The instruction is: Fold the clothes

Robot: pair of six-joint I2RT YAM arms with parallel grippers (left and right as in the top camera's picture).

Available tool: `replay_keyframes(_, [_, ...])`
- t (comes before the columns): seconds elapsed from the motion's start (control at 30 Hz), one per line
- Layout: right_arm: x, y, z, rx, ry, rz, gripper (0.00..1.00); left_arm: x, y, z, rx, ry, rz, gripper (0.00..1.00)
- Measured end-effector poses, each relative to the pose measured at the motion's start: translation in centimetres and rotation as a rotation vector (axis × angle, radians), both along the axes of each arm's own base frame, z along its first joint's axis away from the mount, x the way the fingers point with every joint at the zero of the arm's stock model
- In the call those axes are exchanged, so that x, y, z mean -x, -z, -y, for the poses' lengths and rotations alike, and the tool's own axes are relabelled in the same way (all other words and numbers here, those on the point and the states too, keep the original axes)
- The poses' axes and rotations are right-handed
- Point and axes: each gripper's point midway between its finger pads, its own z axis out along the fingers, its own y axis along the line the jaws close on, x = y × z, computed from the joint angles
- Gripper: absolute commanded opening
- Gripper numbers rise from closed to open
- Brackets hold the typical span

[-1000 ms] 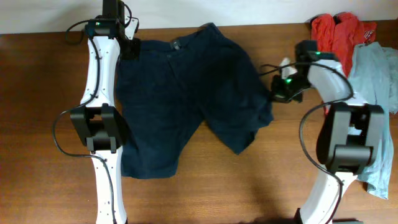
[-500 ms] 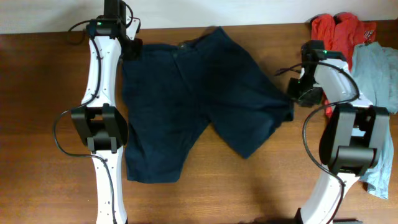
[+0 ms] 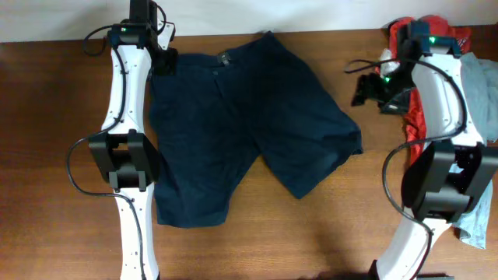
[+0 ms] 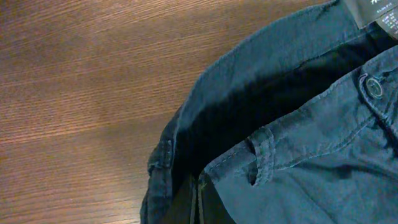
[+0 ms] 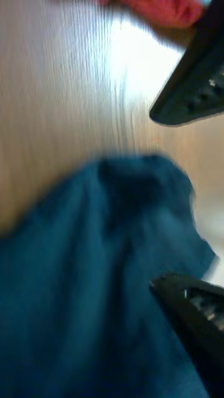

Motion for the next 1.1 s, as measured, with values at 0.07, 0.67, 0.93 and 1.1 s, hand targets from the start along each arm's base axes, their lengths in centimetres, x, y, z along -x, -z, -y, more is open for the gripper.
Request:
replay_keyframes(0.07, [0.5, -1.3, -2.3, -0.044, -0.066, 0.010, 0.37, 0.0, 0.0, 0.0, 0.000, 0.000, 0.000, 0.00])
replay_keyframes(0.67, [5.6, 8.0, -10.6, -0.111, -0.102, -0.186, 0.04, -0.3, -0.1, 0.0, 0.000, 0.000, 0.011, 0.00])
replay_keyframes(0.93, [5.4, 11.6, -8.8, -0.007, -0.009, -0.159, 0.04, -0.2, -0.1, 0.0, 0.000, 0.000, 0.008, 0.06])
replay_keyframes(1.1, [4.8, 12.8, -8.2, 0.025, 0.019, -0.123, 0.04, 0.2, -0.2, 0.0, 0.002, -0.007, -0.007, 0.13])
